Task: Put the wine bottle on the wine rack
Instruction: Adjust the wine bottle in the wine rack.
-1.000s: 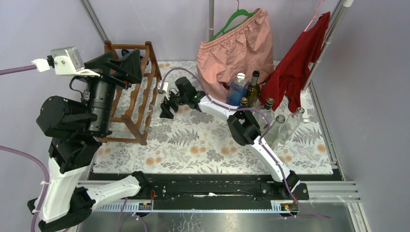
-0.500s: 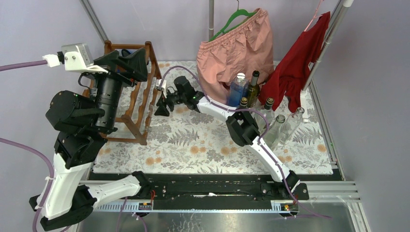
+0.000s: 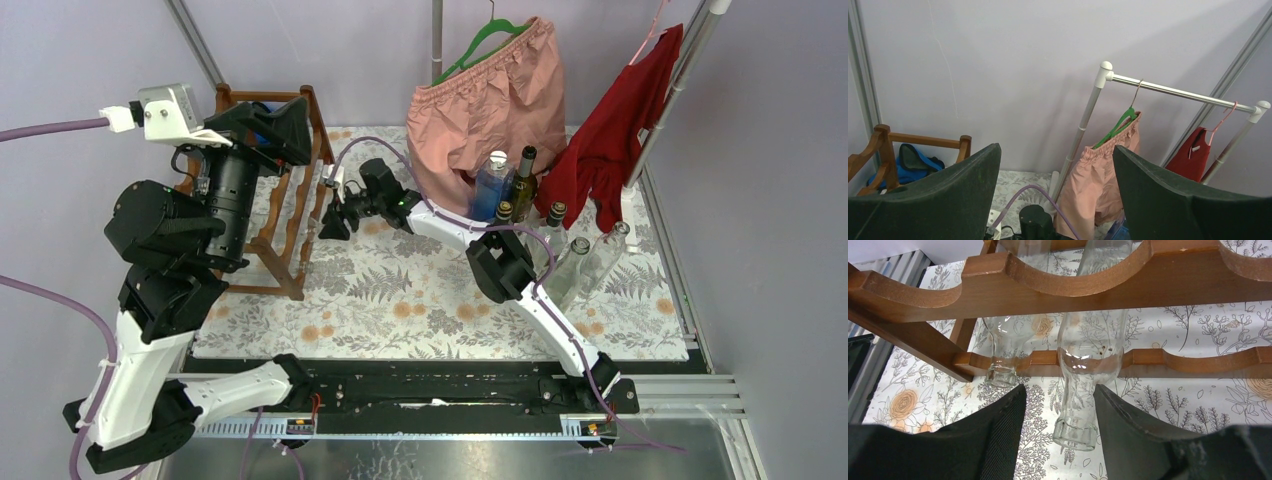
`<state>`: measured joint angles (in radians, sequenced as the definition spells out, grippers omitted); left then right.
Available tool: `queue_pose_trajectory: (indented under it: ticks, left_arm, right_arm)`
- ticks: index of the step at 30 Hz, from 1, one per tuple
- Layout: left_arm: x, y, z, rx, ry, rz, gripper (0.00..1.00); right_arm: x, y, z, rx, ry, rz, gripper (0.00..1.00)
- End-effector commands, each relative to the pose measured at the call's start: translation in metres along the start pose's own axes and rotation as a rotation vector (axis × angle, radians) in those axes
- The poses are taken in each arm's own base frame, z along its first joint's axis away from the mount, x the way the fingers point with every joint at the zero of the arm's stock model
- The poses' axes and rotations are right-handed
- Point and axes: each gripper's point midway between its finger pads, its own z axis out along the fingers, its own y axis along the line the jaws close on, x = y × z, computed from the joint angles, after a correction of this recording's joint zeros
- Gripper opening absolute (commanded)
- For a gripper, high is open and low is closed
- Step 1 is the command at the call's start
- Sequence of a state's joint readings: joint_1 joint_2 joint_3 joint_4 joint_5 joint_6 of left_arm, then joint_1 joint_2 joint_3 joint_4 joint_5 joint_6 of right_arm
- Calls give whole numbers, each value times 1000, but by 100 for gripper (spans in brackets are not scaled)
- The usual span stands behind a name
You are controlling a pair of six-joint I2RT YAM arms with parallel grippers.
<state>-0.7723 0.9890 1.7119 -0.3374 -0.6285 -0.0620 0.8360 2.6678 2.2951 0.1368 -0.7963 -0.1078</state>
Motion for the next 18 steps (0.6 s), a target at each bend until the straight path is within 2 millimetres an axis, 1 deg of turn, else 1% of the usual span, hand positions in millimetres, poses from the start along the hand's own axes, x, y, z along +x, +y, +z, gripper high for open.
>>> queue_pose_trajectory:
  ticks: [1,4,8,14,16,18]
  left_arm:
    - [-15,0,0,-3,-38,-32,89]
    - [-15,-1,0,0,-38,-35,89]
    - [-13,-4,3,7,-34,-33,89]
    - [-13,-7,4,16,-31,-39,89]
    - [-12,-7,4,15,-29,-40,89]
    - [-11,-7,5,15,-26,-41,89]
  right_arm:
    - [5,-4,3,28,26,-1,61]
    - [11,-9,0,60,52,-11,63]
    - [14,-12,-2,80,69,-20,61]
    - [10,-12,0,75,46,-23,52]
    - [9,-11,0,72,36,-16,50]
    - [8,-10,1,67,28,-7,45]
